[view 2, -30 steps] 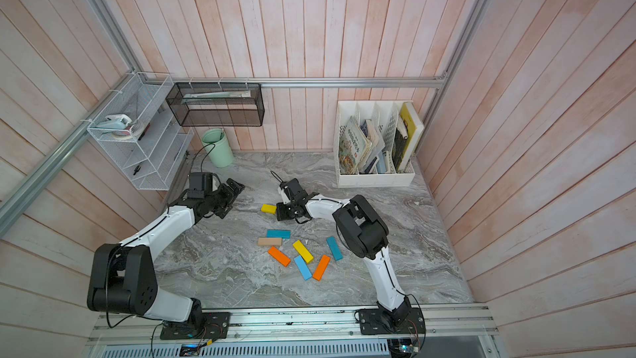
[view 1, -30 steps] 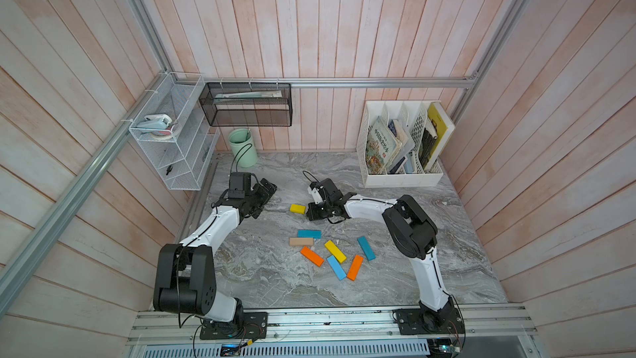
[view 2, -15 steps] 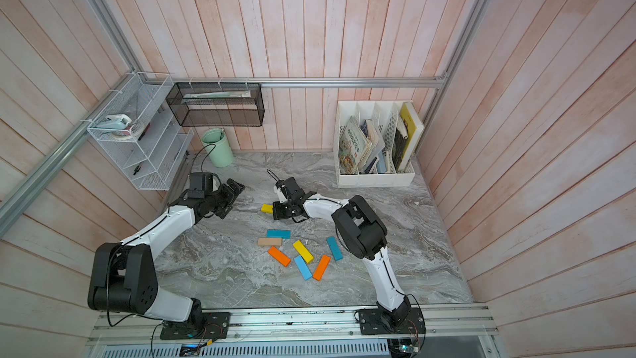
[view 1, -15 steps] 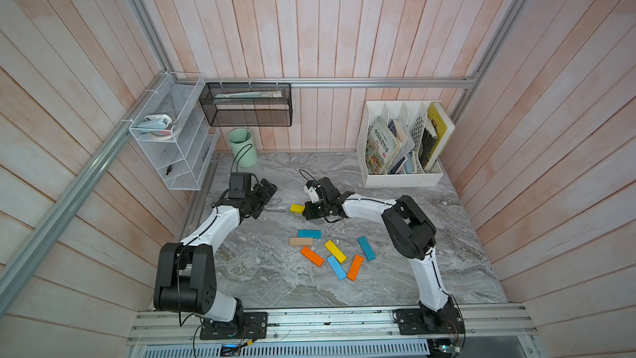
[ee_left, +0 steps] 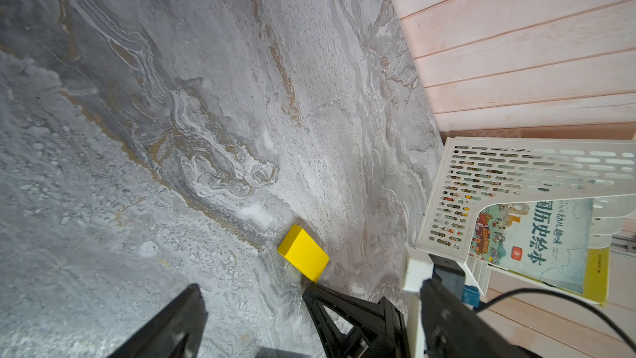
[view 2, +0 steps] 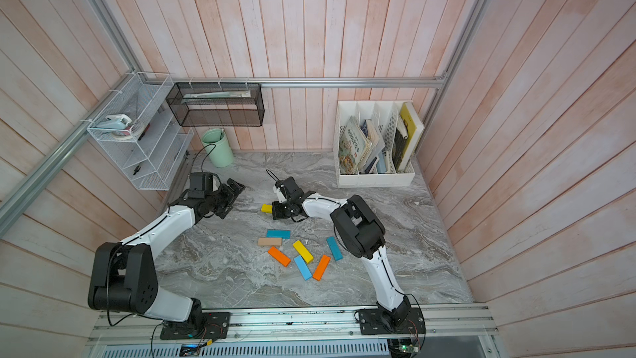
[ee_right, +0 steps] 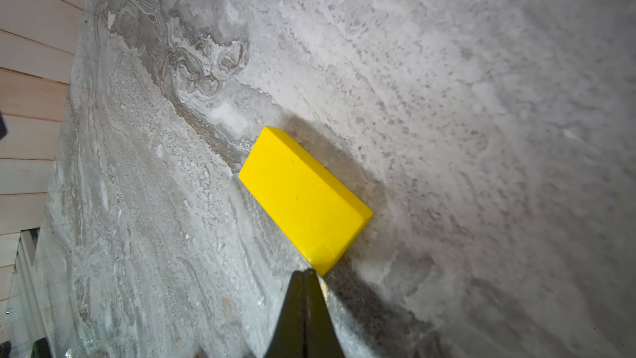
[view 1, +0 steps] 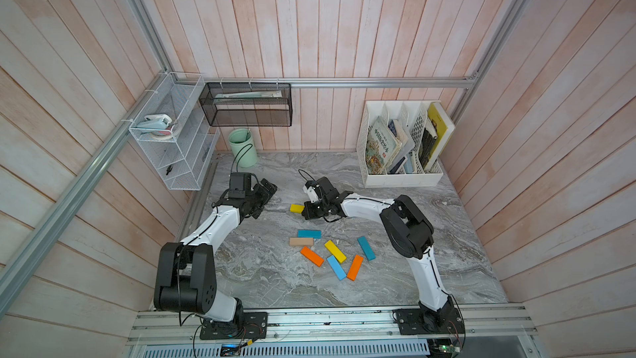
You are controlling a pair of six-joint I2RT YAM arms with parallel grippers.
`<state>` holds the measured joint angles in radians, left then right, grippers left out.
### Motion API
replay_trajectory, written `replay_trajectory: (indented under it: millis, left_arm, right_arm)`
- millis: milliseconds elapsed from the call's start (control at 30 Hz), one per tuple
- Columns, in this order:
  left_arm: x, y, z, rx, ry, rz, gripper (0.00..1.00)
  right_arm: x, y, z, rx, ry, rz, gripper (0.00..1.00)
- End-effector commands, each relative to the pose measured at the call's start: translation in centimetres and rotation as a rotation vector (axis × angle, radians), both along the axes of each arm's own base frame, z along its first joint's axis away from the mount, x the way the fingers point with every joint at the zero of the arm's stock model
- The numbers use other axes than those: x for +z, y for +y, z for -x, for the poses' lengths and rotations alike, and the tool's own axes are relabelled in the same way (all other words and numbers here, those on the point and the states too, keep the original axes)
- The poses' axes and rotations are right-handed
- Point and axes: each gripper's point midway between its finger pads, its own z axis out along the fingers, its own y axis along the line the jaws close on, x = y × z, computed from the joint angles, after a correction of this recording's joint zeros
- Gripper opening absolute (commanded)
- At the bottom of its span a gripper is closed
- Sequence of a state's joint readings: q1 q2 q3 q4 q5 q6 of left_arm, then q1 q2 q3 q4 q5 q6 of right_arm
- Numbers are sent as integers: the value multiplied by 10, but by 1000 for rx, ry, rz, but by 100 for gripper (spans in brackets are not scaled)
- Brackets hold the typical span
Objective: Assemble a giraffe with building blocks
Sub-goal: Adjust the building block at the center of the board.
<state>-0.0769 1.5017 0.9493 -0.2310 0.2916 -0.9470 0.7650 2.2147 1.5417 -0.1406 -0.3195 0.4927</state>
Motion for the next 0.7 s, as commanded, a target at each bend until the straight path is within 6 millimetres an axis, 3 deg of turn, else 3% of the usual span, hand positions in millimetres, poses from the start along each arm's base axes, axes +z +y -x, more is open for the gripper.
replay_trajectory:
  millis: [0, 400, 567, 600, 667]
  left_arm:
    - [-6, -2, 0, -7, 7, 9, 100]
    - [-7, -2, 1, -6, 8, 12, 100]
    - [-8, -9, 6, -48, 8, 12, 100]
    - [-8, -12, 9, -66, 3, 11, 100]
    - [-6, -18, 15, -103, -29, 24, 100]
  right_arm:
    - [-13, -1, -1, 0, 4, 56, 0]
    - [-15, -5, -1, 0, -11, 76, 0]
    - [10, -15, 7, -1, -52, 69, 0]
    - [16, -21, 9, 0, -73, 90, 8]
    - [25, -43, 14, 4, -120, 184, 34]
